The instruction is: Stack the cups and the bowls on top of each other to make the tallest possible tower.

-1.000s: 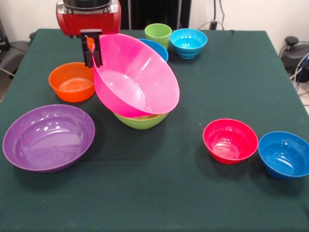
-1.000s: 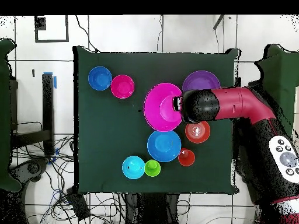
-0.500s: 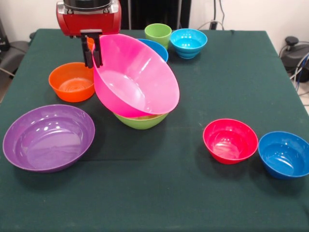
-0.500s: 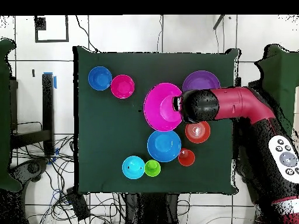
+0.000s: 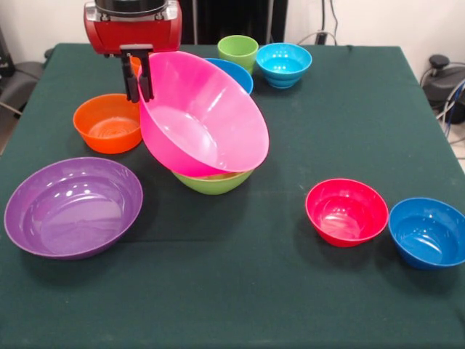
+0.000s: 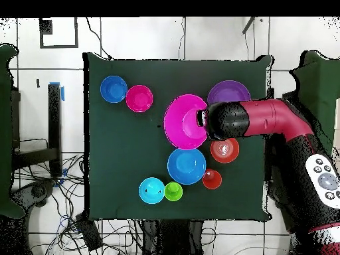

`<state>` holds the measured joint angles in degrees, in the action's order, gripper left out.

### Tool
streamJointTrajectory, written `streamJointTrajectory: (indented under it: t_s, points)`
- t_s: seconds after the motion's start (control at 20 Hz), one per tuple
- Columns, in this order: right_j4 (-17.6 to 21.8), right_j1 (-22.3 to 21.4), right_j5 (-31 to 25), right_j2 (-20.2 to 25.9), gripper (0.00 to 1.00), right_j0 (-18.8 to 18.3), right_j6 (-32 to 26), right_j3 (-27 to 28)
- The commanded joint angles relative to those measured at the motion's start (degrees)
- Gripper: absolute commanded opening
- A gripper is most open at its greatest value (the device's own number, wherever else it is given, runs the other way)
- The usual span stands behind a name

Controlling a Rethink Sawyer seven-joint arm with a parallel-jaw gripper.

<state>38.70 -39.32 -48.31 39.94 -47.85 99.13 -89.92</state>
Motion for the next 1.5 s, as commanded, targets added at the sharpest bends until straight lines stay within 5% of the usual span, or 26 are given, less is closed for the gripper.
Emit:
streamJointTrajectory:
  t_s: [0.05, 1.5]
  points:
    - [2.9, 1.3, -0.5, 2.8, 0.00, 0.0, -17.1, 1.4]
    - [3.1, 0.3, 0.8, 2.3, 0.00, -0.1, -13.1, -0.5]
